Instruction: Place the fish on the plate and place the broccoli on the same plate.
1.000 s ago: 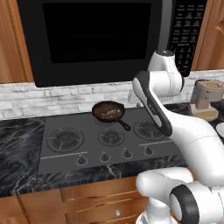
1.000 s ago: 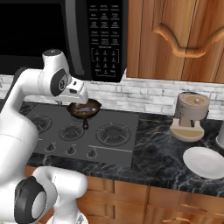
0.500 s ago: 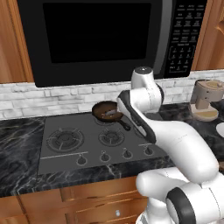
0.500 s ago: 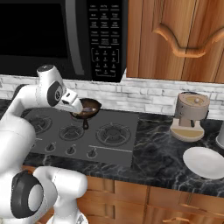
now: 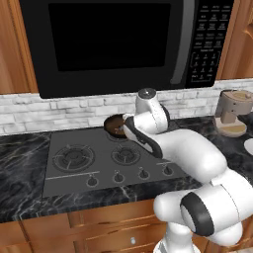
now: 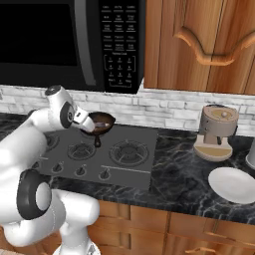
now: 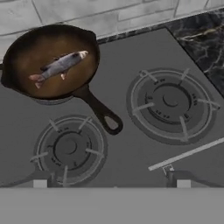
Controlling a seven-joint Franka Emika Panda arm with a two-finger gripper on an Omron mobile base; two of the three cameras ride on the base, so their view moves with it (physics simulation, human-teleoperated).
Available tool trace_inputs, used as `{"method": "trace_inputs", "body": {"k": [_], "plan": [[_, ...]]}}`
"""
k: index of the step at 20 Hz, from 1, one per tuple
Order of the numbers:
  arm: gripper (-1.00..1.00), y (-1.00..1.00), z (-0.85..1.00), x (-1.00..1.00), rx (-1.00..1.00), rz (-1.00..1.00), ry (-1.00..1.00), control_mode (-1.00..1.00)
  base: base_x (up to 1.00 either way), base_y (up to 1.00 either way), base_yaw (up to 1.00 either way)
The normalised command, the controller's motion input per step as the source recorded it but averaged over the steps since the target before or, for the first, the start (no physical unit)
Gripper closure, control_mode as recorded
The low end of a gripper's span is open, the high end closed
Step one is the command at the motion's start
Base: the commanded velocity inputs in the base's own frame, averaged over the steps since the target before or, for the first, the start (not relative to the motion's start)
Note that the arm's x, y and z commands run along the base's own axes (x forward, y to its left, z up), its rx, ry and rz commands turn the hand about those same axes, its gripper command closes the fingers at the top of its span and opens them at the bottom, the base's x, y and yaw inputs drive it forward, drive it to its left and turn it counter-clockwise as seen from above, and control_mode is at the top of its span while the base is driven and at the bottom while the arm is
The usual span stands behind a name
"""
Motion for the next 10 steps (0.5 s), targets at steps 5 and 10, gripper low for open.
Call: {"method": "trace_inputs", "body": {"k": [5, 10], "plan": [[-1.0, 0.11, -0.11, 0.73, 0.0, -0.05, 0.0, -1.0, 0.0, 0.0, 0.0], [-1.0, 0.04, -0.12, 0.73, 0.0, -0.03, 0.0, -1.0, 0.0, 0.0, 0.0]]}}
